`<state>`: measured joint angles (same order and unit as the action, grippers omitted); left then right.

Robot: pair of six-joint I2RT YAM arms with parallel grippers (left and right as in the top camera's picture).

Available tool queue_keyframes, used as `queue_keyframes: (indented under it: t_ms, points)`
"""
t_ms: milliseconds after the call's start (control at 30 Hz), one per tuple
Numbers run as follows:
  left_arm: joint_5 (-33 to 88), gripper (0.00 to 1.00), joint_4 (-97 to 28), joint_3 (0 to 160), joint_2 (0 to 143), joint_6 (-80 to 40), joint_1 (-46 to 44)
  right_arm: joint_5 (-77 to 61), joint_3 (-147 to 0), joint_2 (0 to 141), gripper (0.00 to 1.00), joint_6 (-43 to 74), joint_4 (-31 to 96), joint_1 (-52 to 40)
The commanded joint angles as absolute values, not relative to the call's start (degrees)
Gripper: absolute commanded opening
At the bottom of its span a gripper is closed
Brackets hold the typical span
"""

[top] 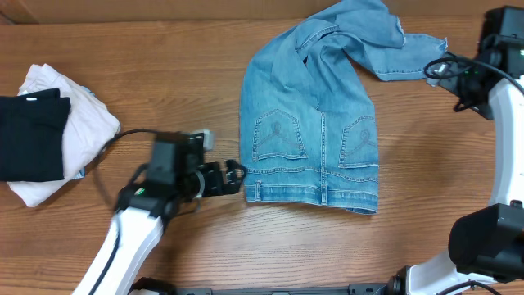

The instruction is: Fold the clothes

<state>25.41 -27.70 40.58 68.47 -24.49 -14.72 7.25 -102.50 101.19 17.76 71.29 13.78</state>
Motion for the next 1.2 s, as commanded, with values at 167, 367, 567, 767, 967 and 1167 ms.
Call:
queue_keyframes:
  t_ms: [167, 367, 567, 767, 967, 1167]
  points:
    - [34.59, 1.00, -13.19, 41.74, 88.75, -39.07, -20.64, 4.62, -103.02, 99.61, 1.00, 17.56, 71.29, 15.51]
    - [37.60, 1.00, -13.45, 41.74, 96.25, -46.78, -21.08, 4.62, -103.02, 99.61, 1.00, 17.58, 71.24, 15.51]
    - [38.85, 0.04, -11.27, 41.89, 96.60, -46.70, -20.60, 4.62, -103.02, 99.61, 1.00, 17.58, 71.18, 15.51]
    - [38.30, 0.04, -19.00, 45.71, 90.19, -37.32, -9.98, 4.56, -102.98, 99.61, 1.00, 17.58, 71.31, 15.51]
    - [31.97, 0.04, -33.28, 63.22, 82.67, -25.85, 9.74, 3.75, -102.98, 99.66, 1.00, 17.56, 71.22, 15.51]
    - [33.12, 0.04, -42.17, 82.17, 82.70, -20.40, 15.75, 3.73, -102.98, 99.68, 1.00, 17.58, 71.20, 15.51]
